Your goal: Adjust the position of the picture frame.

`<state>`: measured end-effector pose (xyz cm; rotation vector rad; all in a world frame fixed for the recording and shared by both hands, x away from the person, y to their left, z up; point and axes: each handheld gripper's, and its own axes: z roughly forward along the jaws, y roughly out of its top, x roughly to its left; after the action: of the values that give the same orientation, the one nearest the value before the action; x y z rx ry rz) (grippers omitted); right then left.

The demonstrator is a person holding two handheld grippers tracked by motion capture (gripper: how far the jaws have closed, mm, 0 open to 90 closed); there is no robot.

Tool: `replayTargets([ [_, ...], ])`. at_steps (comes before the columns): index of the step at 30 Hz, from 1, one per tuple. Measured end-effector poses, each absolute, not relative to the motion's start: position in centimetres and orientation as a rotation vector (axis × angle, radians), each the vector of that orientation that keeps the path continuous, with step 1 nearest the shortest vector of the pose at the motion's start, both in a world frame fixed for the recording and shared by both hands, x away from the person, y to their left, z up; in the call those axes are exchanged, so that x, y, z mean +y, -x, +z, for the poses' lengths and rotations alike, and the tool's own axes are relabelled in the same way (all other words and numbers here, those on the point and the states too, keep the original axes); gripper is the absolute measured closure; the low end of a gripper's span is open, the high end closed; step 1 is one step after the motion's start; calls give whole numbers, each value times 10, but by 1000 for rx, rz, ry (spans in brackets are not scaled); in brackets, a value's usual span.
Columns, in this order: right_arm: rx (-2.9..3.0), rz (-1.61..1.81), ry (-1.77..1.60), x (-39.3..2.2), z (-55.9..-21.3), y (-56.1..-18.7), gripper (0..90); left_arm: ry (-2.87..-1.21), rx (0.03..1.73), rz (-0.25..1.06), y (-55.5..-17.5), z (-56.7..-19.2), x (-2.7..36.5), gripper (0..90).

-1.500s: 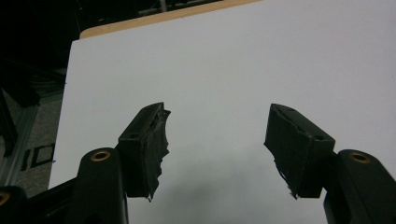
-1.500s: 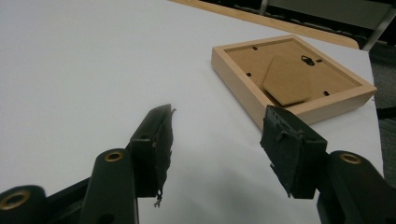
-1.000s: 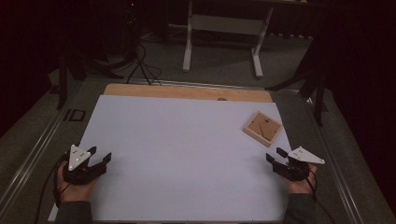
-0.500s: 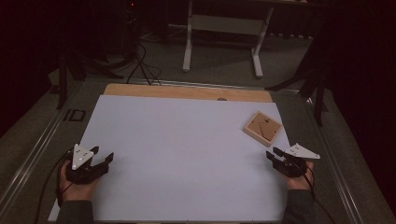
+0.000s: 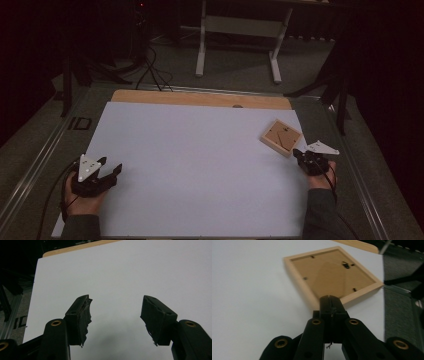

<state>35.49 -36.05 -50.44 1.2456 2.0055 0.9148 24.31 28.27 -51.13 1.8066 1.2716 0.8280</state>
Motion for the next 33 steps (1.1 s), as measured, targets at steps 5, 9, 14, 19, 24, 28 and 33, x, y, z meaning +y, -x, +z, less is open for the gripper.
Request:
replayTargets([
  [5,1977,910,-1309,-368,-504,-371,898,-1807,1273,827,-244,-512,282,404],
  [9,1968,894,-1333,-370,-505,-384,899,-1809,1268,829,-244,-512,281,403],
  [14,1966,888,-1359,-368,-505,-399,898,-1811,1266,829,-244,-512,281,404],
  [19,1981,863,-1380,-365,-505,-413,898,-1813,1264,832,-244,-512,280,404],
  [24,1973,840,-1428,-364,-510,-419,899,-1817,1260,833,-244,-512,280,404],
  [28,1990,808,-1419,-362,-509,-421,899,-1819,1257,833,-244,-512,280,404],
  [33,2007,811,-1405,-359,-510,-420,900,-1823,1254,834,-245,-512,279,404],
])
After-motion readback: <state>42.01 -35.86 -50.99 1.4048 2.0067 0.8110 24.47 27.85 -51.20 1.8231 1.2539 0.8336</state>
